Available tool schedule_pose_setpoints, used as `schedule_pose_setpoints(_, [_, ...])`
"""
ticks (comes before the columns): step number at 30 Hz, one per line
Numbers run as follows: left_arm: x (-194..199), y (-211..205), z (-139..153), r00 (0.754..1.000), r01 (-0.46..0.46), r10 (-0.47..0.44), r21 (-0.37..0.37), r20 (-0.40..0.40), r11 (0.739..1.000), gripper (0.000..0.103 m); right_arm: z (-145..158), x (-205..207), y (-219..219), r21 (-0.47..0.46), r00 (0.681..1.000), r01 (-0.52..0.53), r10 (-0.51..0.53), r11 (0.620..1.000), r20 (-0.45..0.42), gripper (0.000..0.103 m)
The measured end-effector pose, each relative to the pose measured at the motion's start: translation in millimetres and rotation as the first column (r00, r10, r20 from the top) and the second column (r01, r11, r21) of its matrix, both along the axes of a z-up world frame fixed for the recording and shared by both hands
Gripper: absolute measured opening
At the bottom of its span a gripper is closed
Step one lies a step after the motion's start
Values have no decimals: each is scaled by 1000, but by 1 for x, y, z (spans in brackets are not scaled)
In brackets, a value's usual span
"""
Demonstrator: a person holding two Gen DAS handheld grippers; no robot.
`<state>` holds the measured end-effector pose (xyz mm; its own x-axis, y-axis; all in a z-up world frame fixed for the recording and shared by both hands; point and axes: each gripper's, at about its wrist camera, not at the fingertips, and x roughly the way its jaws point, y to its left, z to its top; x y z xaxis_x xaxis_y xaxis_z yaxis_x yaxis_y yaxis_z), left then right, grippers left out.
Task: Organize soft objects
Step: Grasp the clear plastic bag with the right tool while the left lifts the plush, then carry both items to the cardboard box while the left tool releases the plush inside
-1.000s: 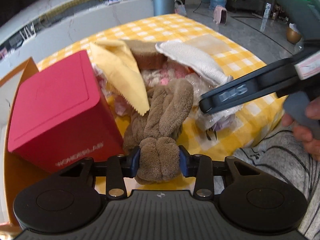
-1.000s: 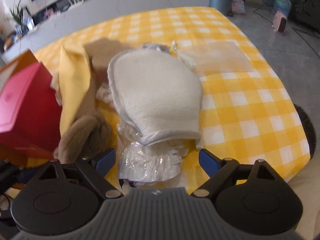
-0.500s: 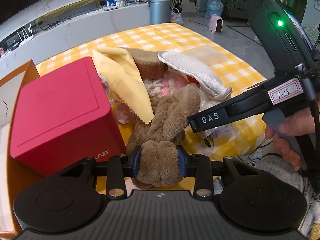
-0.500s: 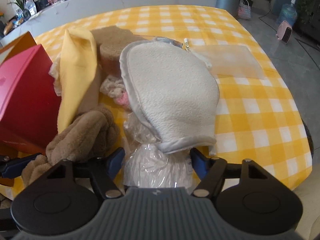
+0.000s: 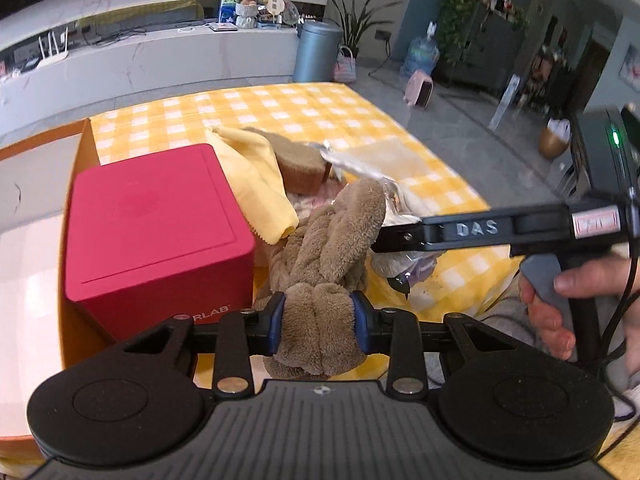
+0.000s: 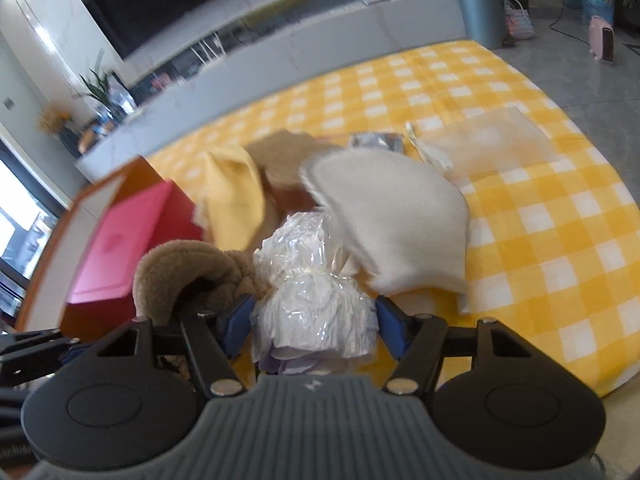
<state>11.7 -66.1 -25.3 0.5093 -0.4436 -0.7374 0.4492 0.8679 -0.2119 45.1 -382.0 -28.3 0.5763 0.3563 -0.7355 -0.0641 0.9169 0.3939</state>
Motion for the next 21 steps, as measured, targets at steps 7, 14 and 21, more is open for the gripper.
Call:
schedule_pose_setpoints(7, [-6, 13, 15, 999, 3, -2, -33, 34, 999, 37, 9, -4, -6, 94, 999, -19, 14, 995, 52, 65])
schedule_pose_setpoints(14, [-17, 31, 35, 996, -6, 14, -88, 91, 996, 36, 33, -20, -4, 126, 986, -50, 29, 991, 162, 64])
schedule_pose_setpoints(21, [-25, 62, 57, 985, -60, 82, -146, 150, 988, 36, 46, -27, 2, 158, 977, -79, 45, 984, 207, 64])
